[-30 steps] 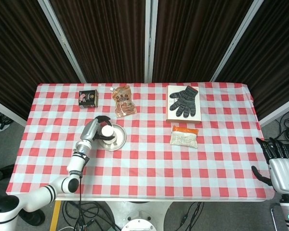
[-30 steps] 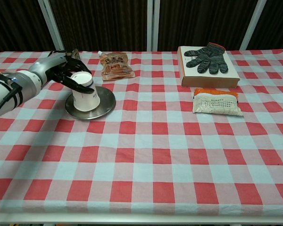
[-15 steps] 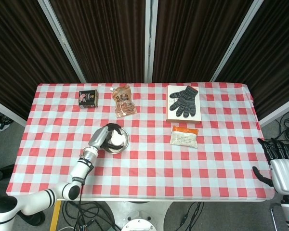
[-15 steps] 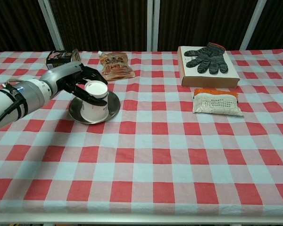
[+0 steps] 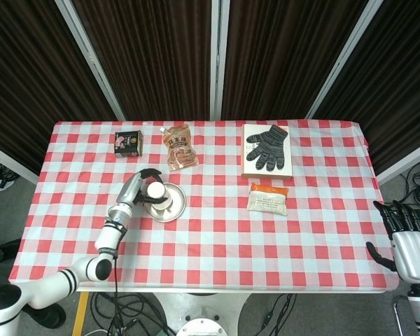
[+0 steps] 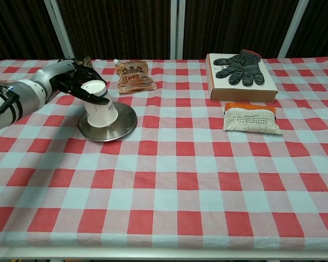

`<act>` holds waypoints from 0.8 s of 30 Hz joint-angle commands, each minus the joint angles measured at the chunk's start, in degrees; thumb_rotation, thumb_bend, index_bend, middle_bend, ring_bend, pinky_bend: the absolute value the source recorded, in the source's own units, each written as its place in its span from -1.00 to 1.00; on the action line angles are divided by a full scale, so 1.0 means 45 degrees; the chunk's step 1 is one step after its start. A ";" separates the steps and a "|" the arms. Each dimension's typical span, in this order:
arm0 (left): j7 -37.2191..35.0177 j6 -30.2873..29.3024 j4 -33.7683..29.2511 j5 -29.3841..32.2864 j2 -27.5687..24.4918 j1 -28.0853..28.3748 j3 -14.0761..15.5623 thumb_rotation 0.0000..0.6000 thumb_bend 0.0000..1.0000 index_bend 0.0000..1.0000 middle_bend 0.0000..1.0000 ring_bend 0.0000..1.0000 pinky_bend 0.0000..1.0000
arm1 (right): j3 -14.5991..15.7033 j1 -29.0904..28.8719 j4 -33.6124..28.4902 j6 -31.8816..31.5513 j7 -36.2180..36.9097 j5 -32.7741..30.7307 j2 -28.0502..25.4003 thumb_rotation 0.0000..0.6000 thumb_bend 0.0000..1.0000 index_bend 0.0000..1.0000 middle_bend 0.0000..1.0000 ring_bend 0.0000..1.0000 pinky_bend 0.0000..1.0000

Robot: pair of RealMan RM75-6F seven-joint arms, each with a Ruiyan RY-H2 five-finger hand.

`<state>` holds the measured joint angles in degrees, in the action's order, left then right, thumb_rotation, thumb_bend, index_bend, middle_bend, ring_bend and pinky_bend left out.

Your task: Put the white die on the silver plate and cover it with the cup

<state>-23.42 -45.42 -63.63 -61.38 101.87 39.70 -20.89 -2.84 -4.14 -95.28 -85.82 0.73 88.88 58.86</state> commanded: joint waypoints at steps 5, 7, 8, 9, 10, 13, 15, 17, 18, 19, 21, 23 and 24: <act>-0.0488 -0.1237 -0.1084 -0.0869 -0.1190 -0.0667 -0.0058 0.99 -0.75 0.01 -0.50 -0.71 -0.69 | 0.0002 0.0052 -0.0016 -0.0102 0.0028 0.0026 -0.0022 1.00 -0.56 -0.84 -0.69 -1.00 -0.86; -0.0051 -0.1155 -0.0528 -0.0522 -0.1146 -0.0590 -0.0088 1.00 -0.75 0.01 -0.50 -0.71 -0.69 | 0.0021 0.0063 0.0019 -0.0100 0.0079 0.0038 -0.0001 1.00 -0.56 -0.84 -0.69 -1.00 -0.86; 0.0169 -0.1047 -0.0247 -0.0329 -0.1099 -0.0533 -0.0091 0.99 -0.75 0.01 -0.50 -0.71 -0.69 | 0.0027 0.0063 0.0034 -0.0096 0.0101 0.0045 0.0011 1.00 -0.56 -0.84 -0.69 -1.00 -0.86; 0.0388 -0.0953 0.0042 -0.0135 -0.1033 -0.0469 -0.0105 1.00 -0.75 0.01 -0.50 -0.71 -0.69 | 0.0037 0.0070 0.0055 -0.0095 0.0124 0.0045 0.0024 1.00 -0.56 -0.84 -0.69 -1.00 -0.86; 0.0688 -0.0824 0.0464 0.0122 -0.0913 -0.0375 -0.0118 1.00 -0.75 0.01 -0.50 -0.71 -0.69 | 0.0040 0.0074 0.0071 -0.0094 0.0147 0.0042 0.0037 1.00 -0.56 -0.84 -0.69 -1.00 -0.86; 0.1205 -0.0520 0.1509 0.0500 -0.0530 -0.0138 -0.0073 1.00 -0.75 -0.06 -0.50 -0.71 -0.69 | 0.0040 0.0082 0.0093 -0.0102 0.0163 0.0039 0.0046 1.00 -0.56 -0.84 -0.69 -1.00 -0.86; 0.1429 -0.0485 0.2011 0.0613 -0.0297 -0.0039 -0.0055 1.00 -0.75 -0.16 -0.50 -0.71 -0.70 | 0.0037 0.0081 0.0083 -0.0102 0.0147 0.0039 0.0044 1.00 -0.56 -0.84 -0.69 -1.00 -0.86; 0.1542 -0.0535 0.2242 0.0585 -0.0138 -0.0020 0.0012 1.00 -0.75 -0.33 -0.53 -0.74 -0.71 | 0.0037 0.0093 0.0073 -0.0124 0.0151 0.0046 0.0036 1.00 -0.56 -0.84 -0.69 -1.00 -0.86; 0.1563 -0.0622 0.2251 0.0511 -0.0125 -0.0027 0.0036 1.00 -0.75 -0.40 -0.55 -0.76 -0.72 | 0.0037 0.0103 0.0072 -0.0140 0.0153 0.0047 0.0033 1.00 -0.56 -0.84 -0.69 -1.00 -0.86; 0.1616 -0.0830 0.2206 0.0363 -0.0145 -0.0054 0.0074 1.00 -0.75 -0.50 -0.59 -0.79 -0.74 | 0.0035 0.0114 0.0080 -0.0158 0.0166 0.0043 0.0033 1.00 -0.56 -0.84 -0.69 -1.00 -0.86; 0.1782 -0.1214 0.2174 0.0075 -0.0220 -0.0103 0.0167 1.00 -0.75 -0.59 -0.63 -0.81 -0.76 | 0.0042 0.0127 0.0102 -0.0160 0.0184 0.0036 0.0031 1.00 -0.56 -0.84 -0.69 -1.00 -0.86; 0.1892 -0.1634 0.2065 -0.0322 -0.0420 -0.0223 0.0339 1.00 -0.75 -0.60 -0.63 -0.81 -0.76 | 0.0061 0.0138 0.0114 -0.0160 0.0211 0.0053 0.0015 1.00 -0.56 -0.84 -0.69 -1.00 -0.86; 0.1985 -0.2032 0.1863 -0.0586 -0.0679 -0.0390 0.0444 1.00 -0.75 -0.60 -0.63 -0.81 -0.76 | 0.0071 0.0158 0.0123 -0.0194 0.0264 0.0077 -0.0008 1.00 -0.56 -0.84 -0.69 -1.00 -0.86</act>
<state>-15.32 -52.32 -54.24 -62.16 100.22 38.82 -19.79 -2.56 -3.48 -94.76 -86.61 1.80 89.16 58.89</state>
